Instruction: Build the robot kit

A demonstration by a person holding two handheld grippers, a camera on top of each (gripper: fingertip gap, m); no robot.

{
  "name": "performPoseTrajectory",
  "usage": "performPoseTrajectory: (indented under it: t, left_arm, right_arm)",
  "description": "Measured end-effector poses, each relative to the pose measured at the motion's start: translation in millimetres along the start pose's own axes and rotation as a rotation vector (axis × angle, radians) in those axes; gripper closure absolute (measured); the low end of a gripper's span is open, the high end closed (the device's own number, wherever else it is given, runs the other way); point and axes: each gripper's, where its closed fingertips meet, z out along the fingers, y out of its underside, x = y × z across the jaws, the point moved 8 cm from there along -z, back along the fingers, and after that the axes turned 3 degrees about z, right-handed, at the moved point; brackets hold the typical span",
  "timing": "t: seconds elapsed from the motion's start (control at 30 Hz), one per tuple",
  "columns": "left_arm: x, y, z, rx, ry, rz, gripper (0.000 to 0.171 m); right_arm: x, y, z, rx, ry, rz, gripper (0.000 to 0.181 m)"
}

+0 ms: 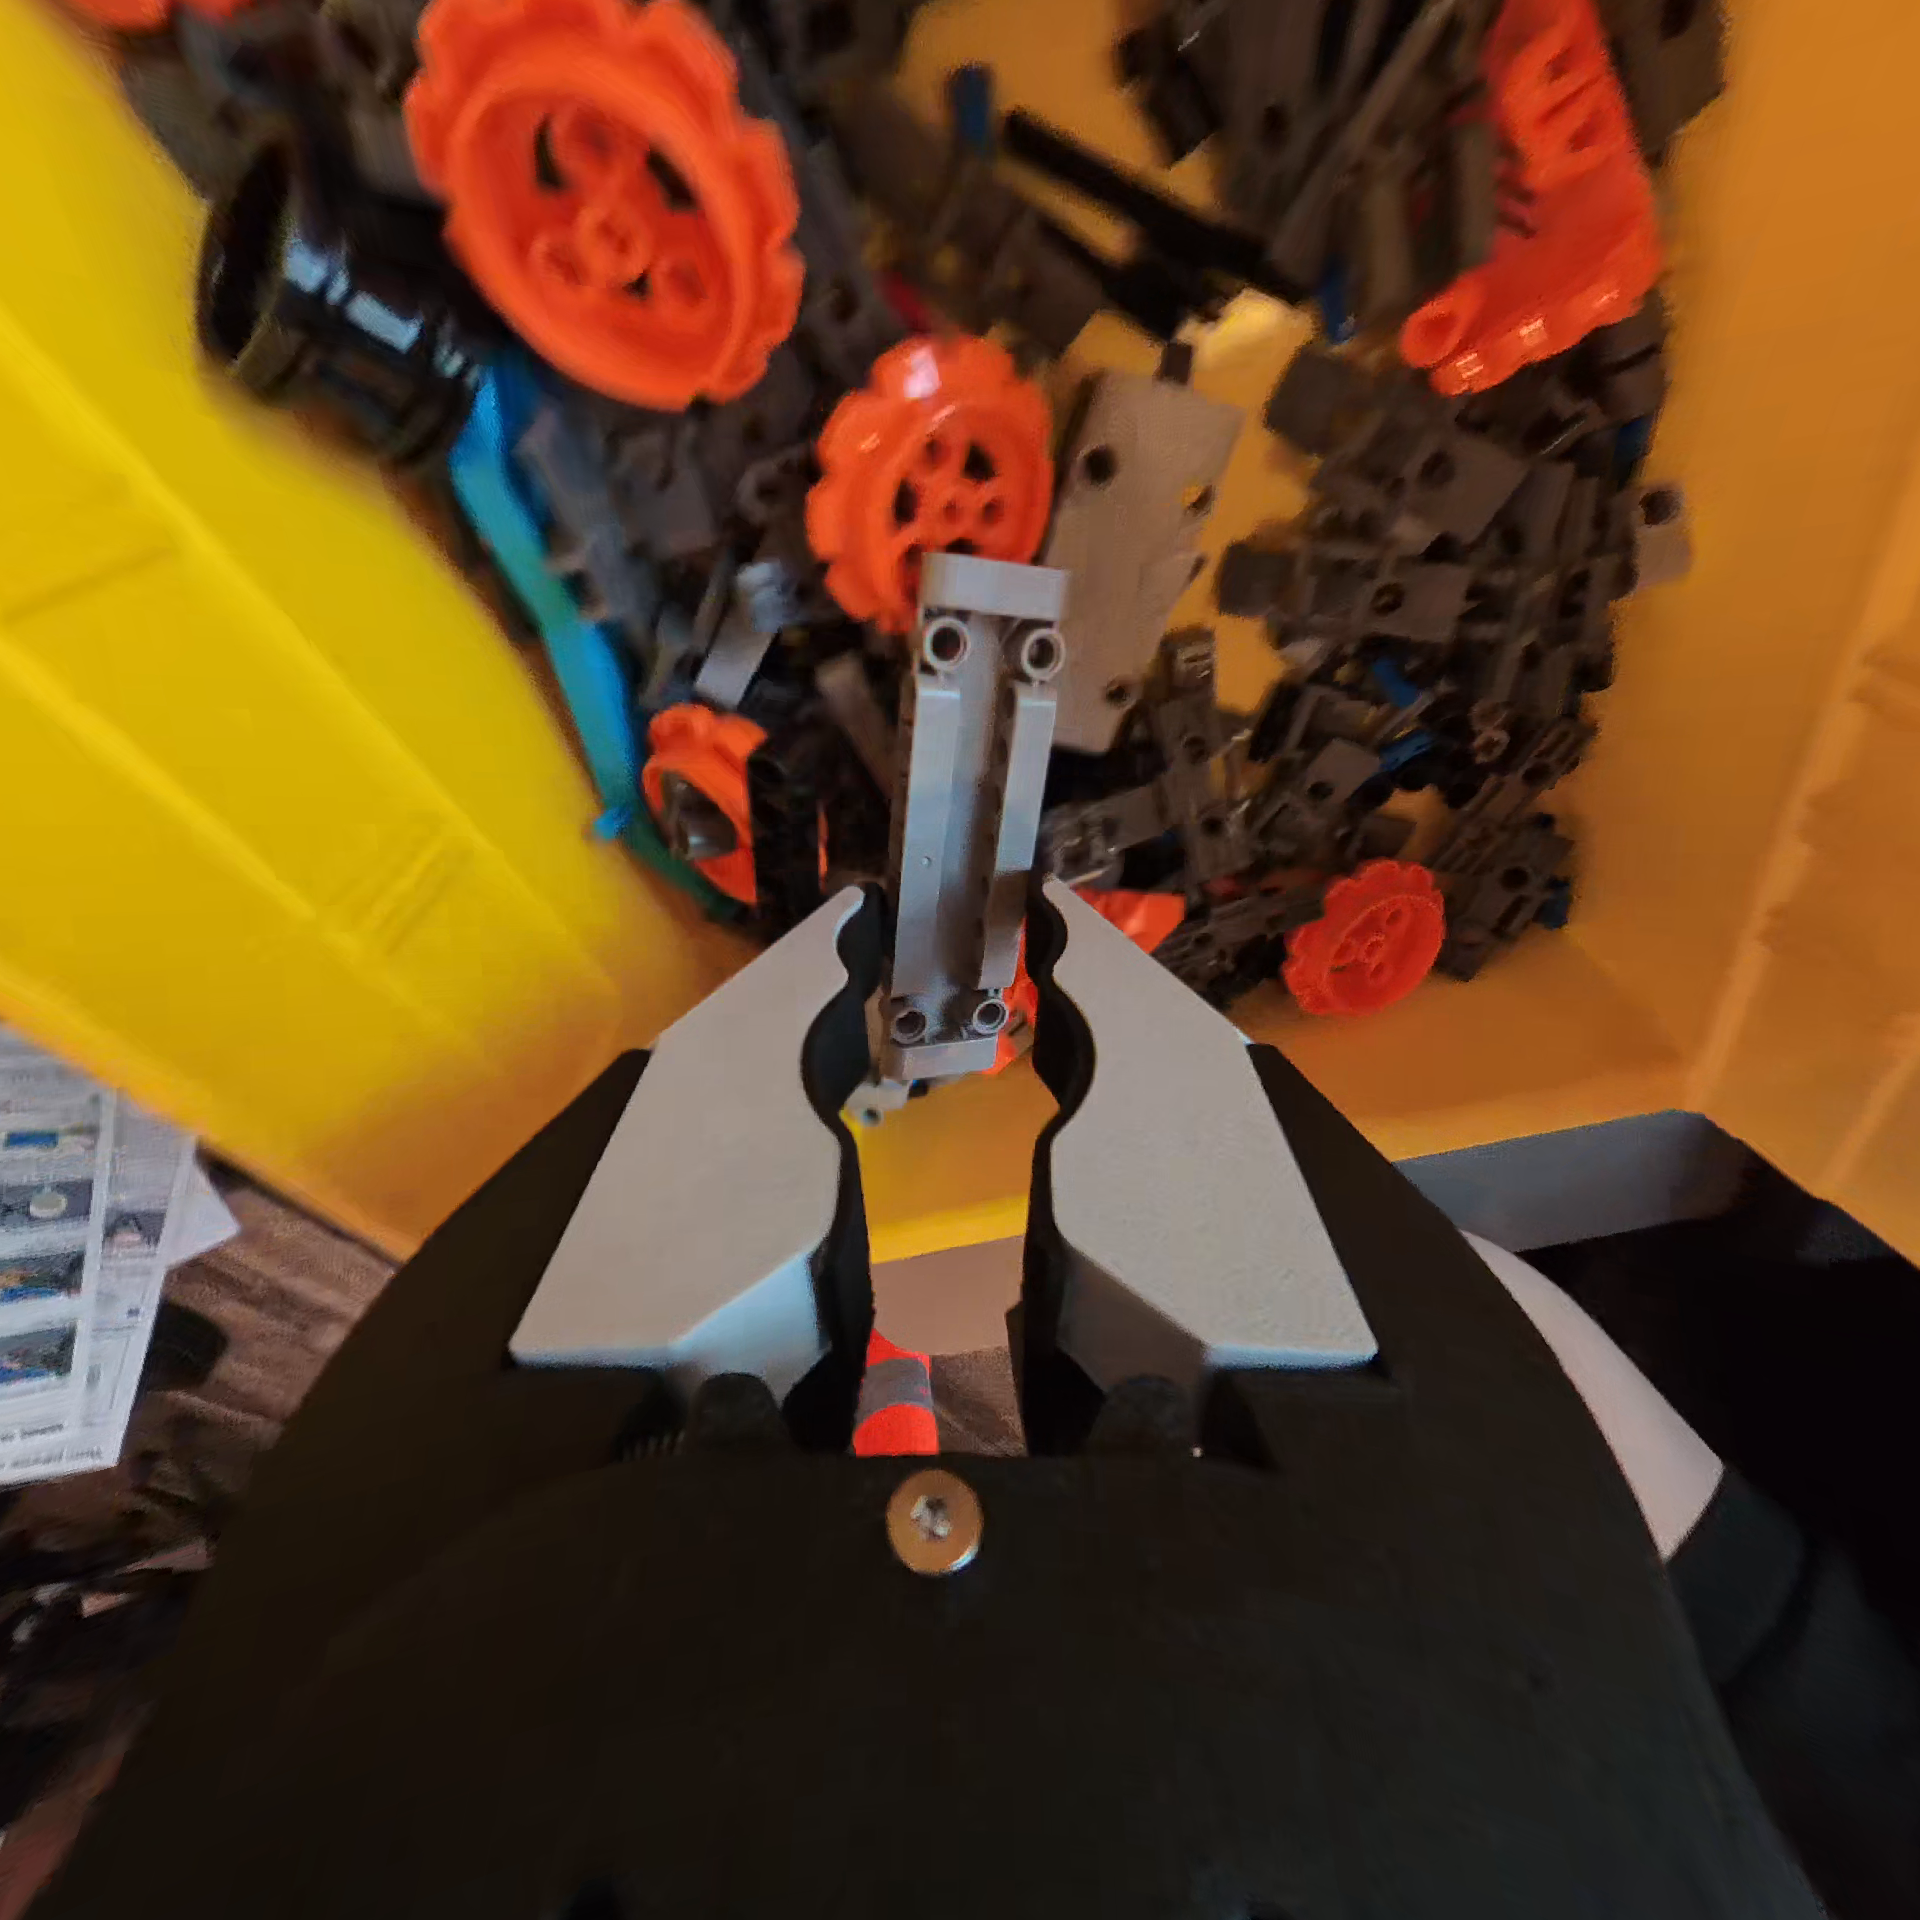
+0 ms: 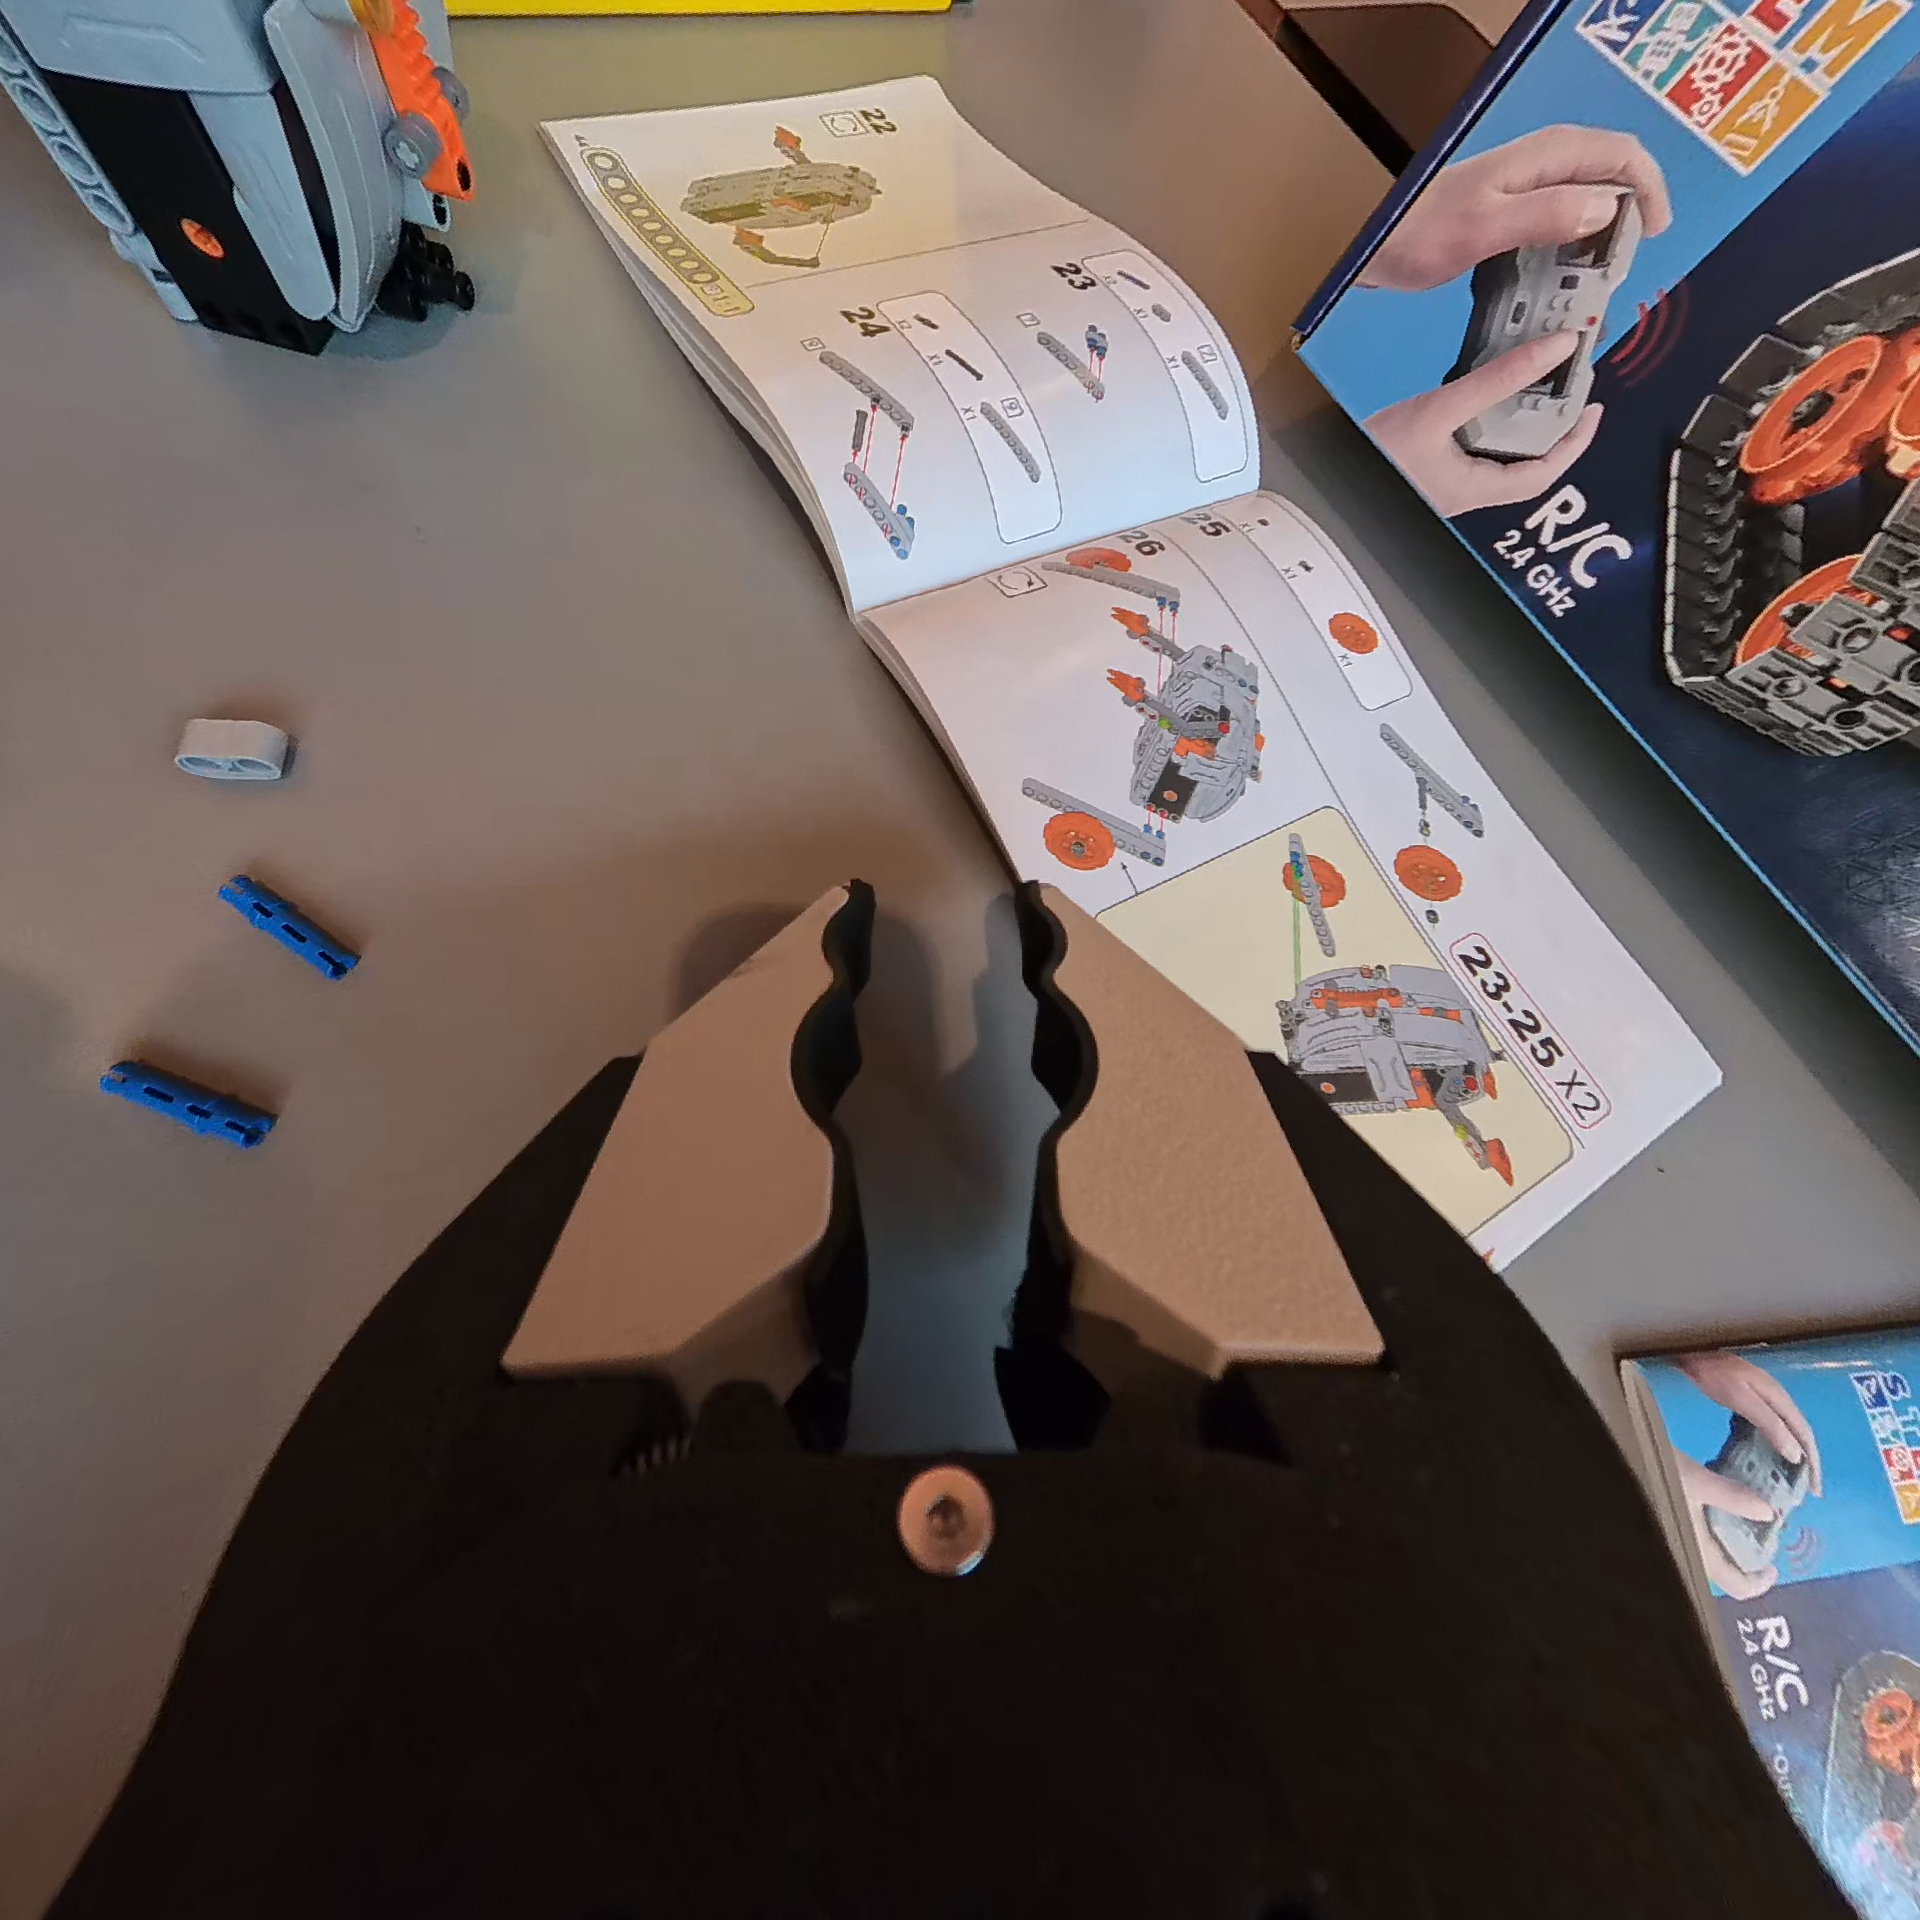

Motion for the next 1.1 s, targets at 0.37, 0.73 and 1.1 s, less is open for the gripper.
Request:
performPoseTrajectory:
  t: [0.37, 0.73, 1.1]
  left_arm:
    - [-4, 37, 4, -0.063, 0.154, -0.15, 0.146]
    - [-27, -30, -47, 0.473, -0.125, 0.025, 0.125]
    - [-8, -121, -10, 0.754, -0.271, 0.336, 0.132]
  right_arm:
    - [1, 1, 0, -0.003, 0.007, -0.002, 0.154]
    - [1, 1, 0, -0.007, 0.005, -0.005, 0.154]
    - [-1, 0, -1, -0.007, 0.003, -0.013, 0.154]
